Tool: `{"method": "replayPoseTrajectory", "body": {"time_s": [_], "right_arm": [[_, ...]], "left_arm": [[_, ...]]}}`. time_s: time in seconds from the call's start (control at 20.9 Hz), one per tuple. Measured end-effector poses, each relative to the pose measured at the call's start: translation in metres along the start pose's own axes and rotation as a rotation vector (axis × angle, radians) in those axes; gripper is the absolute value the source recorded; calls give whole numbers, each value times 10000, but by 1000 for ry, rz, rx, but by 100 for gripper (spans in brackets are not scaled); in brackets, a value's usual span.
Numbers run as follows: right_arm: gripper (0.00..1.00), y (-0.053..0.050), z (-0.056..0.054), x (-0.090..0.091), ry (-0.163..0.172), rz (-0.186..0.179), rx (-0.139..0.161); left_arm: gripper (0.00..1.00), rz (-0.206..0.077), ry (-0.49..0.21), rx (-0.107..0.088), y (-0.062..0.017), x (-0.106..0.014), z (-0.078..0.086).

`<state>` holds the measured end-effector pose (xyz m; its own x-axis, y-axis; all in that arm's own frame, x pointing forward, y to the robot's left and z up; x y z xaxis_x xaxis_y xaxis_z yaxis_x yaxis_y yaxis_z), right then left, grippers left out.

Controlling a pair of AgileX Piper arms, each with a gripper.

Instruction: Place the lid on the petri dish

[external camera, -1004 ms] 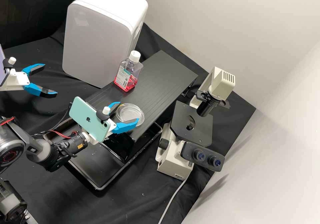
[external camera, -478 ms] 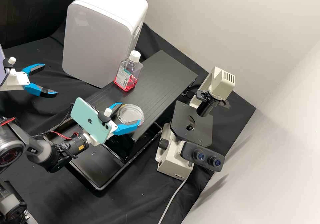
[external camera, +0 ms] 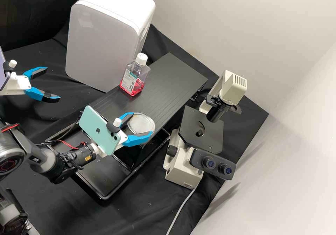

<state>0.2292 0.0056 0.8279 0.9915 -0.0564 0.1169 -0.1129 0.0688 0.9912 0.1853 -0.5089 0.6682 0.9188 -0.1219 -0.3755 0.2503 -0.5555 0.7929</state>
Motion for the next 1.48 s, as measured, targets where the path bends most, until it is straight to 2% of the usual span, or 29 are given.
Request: {"method": "replayPoseTrajectory", "body": {"time_s": [0.05, 0.1, 0.24, 1.29, 1.34, 1.43, 1.48], "right_arm": [[0, 0, 0, 0, 0, 0, 9], [100, 0, 0, 0, 0, 0, 21], [100, -5, 4, 2, -2, -2, 37], [100, 2, 19, -1, -11, -1, 44], [100, 6, 20, -16, -12, -1, 44], [100, 30, 10, -40, -8, 9, 44], [100, 41, 9, -51, -7, 14, 45]], "left_arm": [[100, 0, 0, 0, 0, 0, 0], [100, 0, 0, 0, 0, 0, 0], [100, 0, 0, 0, 0, 0, 0], [100, 0, 0, 0, 0, 0, 0], [100, 0, 0, 2, 0, 0, 0], [100, 0, 1, 22, 0, 0, -1], [100, 0, 1, 22, 0, 0, -1]]}}
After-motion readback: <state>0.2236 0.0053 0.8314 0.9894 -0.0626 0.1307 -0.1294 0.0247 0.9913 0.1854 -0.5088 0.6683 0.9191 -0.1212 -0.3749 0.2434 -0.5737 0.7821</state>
